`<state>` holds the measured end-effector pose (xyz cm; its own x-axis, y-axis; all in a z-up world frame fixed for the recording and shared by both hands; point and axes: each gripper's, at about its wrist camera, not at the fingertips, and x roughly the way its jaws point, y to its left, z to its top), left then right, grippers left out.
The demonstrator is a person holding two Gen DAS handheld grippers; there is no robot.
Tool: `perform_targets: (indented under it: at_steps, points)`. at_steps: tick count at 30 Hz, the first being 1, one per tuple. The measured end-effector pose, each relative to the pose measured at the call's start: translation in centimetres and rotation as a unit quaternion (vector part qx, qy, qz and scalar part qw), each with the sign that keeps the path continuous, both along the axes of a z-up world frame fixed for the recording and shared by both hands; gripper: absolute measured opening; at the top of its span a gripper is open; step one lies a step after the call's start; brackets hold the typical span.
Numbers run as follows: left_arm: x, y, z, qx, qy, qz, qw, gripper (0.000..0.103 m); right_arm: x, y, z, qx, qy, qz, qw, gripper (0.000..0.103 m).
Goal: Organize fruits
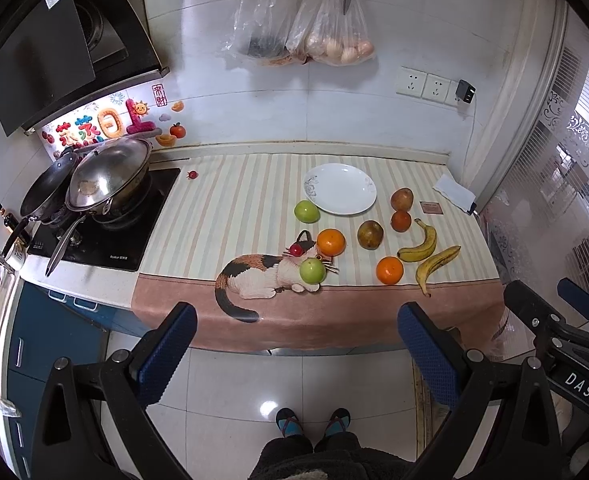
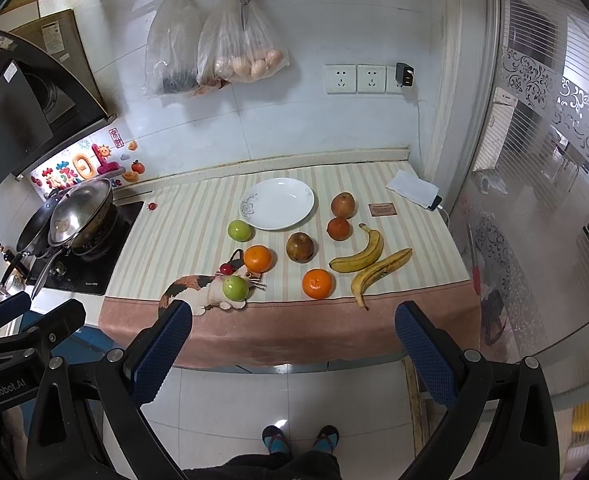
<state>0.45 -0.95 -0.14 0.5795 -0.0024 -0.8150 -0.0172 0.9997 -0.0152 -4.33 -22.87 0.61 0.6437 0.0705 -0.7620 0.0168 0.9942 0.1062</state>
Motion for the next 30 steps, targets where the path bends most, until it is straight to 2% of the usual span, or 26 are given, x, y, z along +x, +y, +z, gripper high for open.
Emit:
perform_targets:
  at_steps: [30]
  points:
    - [-0.3,0.6,0.7,-0.001,-0.003,-0.001,1.0000,0.103,-0.5,1.2,0.5,0.006,-0.006,0.005,1.000,0.103]
